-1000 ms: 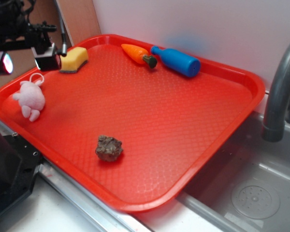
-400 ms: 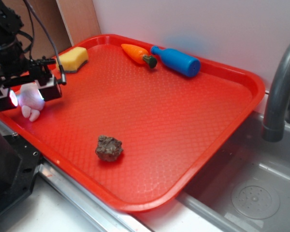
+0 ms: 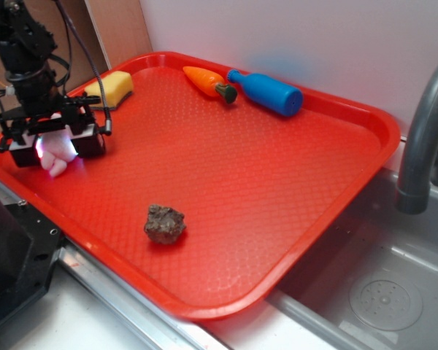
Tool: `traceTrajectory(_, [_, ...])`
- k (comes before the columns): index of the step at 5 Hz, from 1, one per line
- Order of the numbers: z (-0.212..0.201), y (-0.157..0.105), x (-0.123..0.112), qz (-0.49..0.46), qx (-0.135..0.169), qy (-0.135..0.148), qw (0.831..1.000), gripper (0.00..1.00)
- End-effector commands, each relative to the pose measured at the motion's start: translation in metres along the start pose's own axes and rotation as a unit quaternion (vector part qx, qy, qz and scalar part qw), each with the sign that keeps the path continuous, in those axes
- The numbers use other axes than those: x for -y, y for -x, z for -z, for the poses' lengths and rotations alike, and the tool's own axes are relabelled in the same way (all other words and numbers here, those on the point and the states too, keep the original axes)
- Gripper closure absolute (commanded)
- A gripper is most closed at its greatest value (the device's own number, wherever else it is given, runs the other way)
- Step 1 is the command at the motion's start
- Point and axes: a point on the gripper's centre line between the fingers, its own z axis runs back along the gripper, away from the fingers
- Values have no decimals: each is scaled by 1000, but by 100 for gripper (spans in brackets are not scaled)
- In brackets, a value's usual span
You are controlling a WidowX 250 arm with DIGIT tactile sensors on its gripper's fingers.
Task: Grab the pink bunny.
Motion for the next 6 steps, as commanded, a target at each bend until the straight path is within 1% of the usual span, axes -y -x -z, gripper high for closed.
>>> traceTrajectory(1, [-77,15,46,171,26,8,985,100])
traceTrajectory(2, [-130,37,67,238,44,26,970,100])
traceTrajectory(3, [-183,54,86,346,34,49,936,100])
traceTrajectory(4, [-224,67,92,431,44,62,899,100])
traceTrajectory(5, [-227,60,83,471,47,113,874,100])
traceTrajectory(6, [-200,39,57,489,52,92,866,100])
